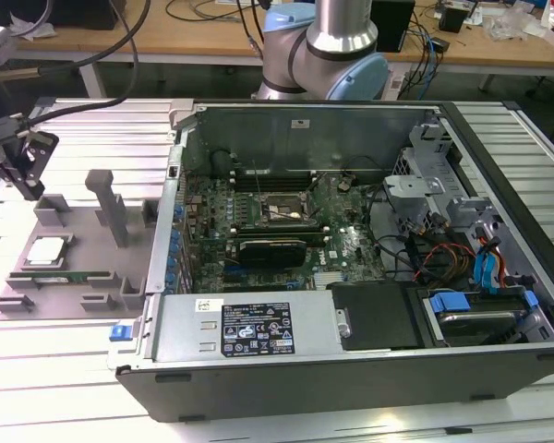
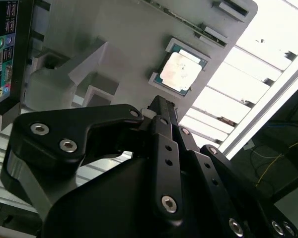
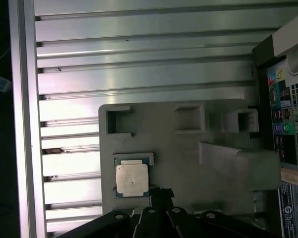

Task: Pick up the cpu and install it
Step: 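Pick up the cpu and move it towards the insertion slot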

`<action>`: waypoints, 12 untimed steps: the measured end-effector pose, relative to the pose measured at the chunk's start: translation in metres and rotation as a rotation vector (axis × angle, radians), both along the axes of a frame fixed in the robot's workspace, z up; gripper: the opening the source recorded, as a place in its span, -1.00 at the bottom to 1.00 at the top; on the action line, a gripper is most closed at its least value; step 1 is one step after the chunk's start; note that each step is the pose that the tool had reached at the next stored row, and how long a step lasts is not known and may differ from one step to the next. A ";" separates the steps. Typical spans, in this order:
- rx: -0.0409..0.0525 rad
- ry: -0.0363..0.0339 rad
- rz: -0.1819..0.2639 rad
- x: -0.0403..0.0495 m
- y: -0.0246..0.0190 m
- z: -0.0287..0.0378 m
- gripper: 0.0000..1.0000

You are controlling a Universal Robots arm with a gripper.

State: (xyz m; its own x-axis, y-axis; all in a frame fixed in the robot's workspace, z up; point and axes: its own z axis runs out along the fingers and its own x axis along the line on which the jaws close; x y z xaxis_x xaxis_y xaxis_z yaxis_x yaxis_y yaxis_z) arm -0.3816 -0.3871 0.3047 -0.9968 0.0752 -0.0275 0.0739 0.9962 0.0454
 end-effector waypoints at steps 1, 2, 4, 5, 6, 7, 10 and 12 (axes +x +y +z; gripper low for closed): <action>-0.0001 0.0001 0.000 -0.0016 0.0000 -0.0008 -0.79; -0.0001 0.0001 0.000 -0.0028 0.0000 -0.0016 -0.79; 0.0000 0.0000 0.000 -0.0056 0.0000 -0.0033 -0.79; 0.0000 0.0000 0.000 -0.0064 0.0000 -0.0038 -0.79; -0.0001 0.0001 0.000 -0.0074 0.0000 -0.0042 -0.79; -0.0001 0.0001 0.000 -0.0079 0.0000 -0.0044 -0.79; 0.0000 0.0000 0.000 -0.0100 0.0000 -0.0056 -0.79; 0.0000 0.0001 0.000 -0.0114 0.0000 -0.0064 -0.79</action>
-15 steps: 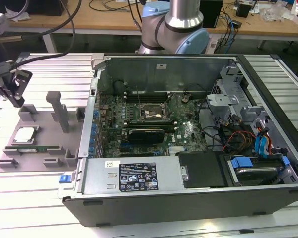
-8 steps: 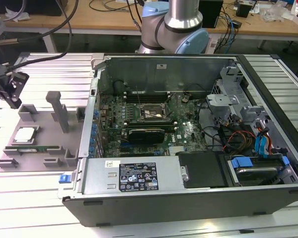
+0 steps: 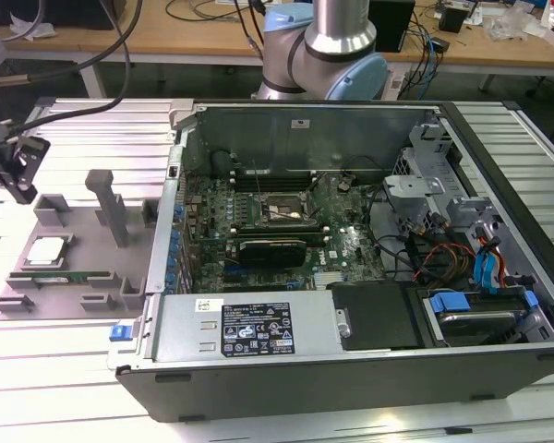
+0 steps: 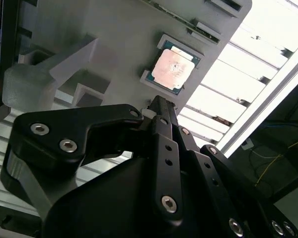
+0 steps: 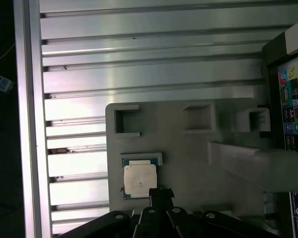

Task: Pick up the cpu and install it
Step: 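Pick up the cpu and move it towards the insertion slot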

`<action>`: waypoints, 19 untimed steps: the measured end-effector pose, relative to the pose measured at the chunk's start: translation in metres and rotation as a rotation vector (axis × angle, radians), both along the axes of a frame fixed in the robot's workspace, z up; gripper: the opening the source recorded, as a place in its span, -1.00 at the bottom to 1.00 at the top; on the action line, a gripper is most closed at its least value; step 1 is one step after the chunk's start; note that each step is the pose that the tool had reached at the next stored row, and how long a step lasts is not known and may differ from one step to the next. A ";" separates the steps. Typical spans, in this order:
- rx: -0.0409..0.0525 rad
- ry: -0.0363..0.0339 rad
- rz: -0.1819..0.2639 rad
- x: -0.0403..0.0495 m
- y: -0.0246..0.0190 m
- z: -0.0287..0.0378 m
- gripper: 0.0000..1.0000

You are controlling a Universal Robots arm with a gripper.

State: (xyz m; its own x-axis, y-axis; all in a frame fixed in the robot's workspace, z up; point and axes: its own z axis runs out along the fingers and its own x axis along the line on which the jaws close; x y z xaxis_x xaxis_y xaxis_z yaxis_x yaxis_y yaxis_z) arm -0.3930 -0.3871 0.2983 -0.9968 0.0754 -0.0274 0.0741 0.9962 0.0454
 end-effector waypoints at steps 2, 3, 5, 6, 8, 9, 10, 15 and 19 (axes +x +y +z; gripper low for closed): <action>0.0000 0.0000 0.000 -0.0008 0.0000 -0.0006 -0.79; 0.0000 0.0000 0.000 -0.0014 0.0000 -0.0008 -0.79; 0.0000 0.0001 0.000 -0.0036 0.0000 -0.0020 -0.79; 0.0000 -0.0001 0.000 -0.0042 0.0000 -0.0024 -0.79; 0.0001 -0.0002 0.000 -0.0061 0.0000 -0.0038 -0.79; 0.0001 -0.0003 0.000 -0.0070 0.0000 -0.0049 -0.79; 0.0000 -0.0002 0.000 -0.0076 0.0000 -0.0057 -0.79; 0.0000 -0.0003 0.000 -0.0095 0.0000 -0.0129 -0.79; 0.0000 -0.0005 0.000 -0.0119 0.0000 -0.0193 -0.79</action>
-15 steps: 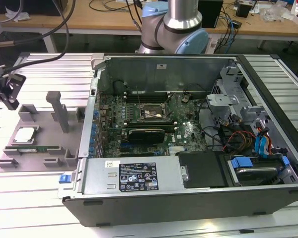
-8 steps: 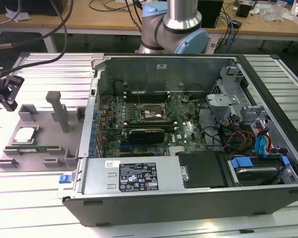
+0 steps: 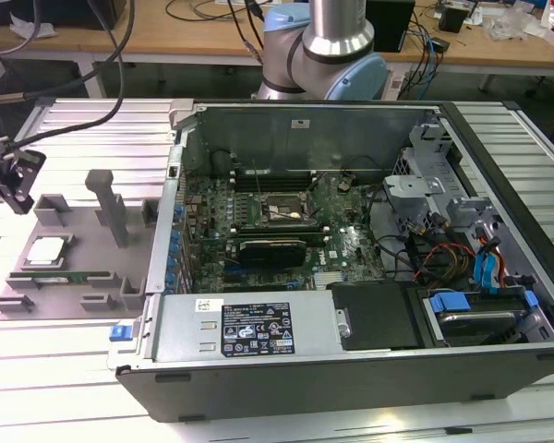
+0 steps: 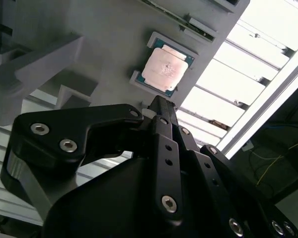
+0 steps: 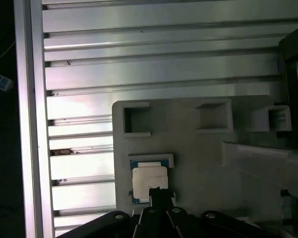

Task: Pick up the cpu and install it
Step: 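Pick up the cpu and move it towards the insertion slot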

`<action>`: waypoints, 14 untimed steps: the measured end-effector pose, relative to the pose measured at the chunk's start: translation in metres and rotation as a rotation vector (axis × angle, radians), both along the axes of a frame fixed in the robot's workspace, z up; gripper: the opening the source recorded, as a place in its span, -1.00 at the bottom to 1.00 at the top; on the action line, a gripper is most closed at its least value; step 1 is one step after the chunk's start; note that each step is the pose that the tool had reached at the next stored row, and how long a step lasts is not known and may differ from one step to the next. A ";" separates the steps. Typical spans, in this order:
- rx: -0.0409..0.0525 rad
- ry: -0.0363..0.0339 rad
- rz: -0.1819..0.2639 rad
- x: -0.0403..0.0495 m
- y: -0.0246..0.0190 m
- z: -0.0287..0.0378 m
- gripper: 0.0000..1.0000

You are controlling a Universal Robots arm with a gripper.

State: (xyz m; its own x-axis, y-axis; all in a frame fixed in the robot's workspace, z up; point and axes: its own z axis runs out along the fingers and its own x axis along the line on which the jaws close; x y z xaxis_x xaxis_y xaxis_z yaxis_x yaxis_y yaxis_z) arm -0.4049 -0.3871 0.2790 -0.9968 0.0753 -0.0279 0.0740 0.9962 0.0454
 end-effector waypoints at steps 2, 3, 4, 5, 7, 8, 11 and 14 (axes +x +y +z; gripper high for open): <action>-0.0001 -0.0001 0.000 -0.0011 0.0000 -0.0020 -0.79; 0.0000 -0.0001 0.000 -0.0015 0.0000 -0.0029 -0.79; 0.0000 -0.0001 0.000 -0.0019 0.0000 -0.0037 -0.79; 0.0000 -0.0001 0.000 -0.0022 0.0000 -0.0046 -0.79; 0.0000 0.0000 0.000 -0.0028 0.0000 -0.0056 -0.79; 0.0000 0.0000 0.000 -0.0032 0.0000 -0.0065 -0.79; 0.0001 -0.0001 0.000 -0.0042 0.0000 -0.0088 -0.79; 0.0001 -0.0002 0.000 -0.0054 0.0000 -0.0105 -0.79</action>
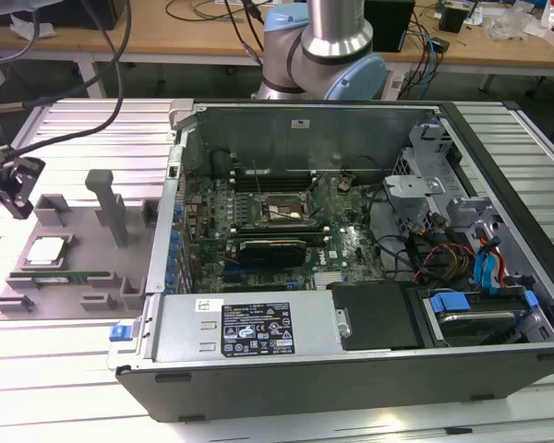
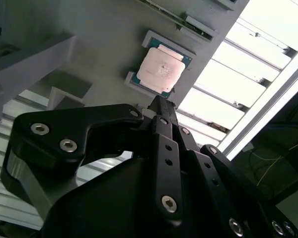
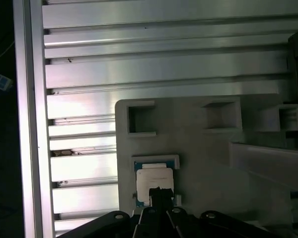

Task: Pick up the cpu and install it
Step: 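Pick up the cpu and move it towards the insertion slot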

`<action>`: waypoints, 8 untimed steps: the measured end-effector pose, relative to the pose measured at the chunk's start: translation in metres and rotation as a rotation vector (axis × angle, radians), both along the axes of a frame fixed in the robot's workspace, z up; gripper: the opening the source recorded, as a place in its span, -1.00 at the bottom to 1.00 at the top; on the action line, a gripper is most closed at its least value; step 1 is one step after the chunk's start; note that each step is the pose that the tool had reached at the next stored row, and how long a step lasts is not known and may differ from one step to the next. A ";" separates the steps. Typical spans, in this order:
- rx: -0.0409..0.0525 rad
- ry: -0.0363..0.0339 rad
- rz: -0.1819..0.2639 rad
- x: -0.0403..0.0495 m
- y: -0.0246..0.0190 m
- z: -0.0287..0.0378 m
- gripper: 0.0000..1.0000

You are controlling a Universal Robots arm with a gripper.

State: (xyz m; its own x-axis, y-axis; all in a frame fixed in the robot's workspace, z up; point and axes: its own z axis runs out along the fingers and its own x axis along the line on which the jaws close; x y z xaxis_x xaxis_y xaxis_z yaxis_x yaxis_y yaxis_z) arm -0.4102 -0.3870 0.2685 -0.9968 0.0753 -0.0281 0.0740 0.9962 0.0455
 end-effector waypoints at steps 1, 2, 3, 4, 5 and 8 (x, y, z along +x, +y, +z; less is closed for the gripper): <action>-0.0001 0.0001 0.000 -0.0005 0.0000 -0.0007 -0.79; -0.0001 0.0002 0.000 -0.0009 0.0000 -0.0013 -0.79; -0.0001 0.0001 0.000 -0.0015 0.0000 -0.0023 -0.79; -0.0002 0.0002 0.000 -0.0021 0.0000 -0.0035 -0.79; -0.0001 0.0002 0.000 -0.0025 -0.0001 -0.0042 -0.79; 0.0000 0.0000 0.000 -0.0034 0.0000 -0.0060 -0.79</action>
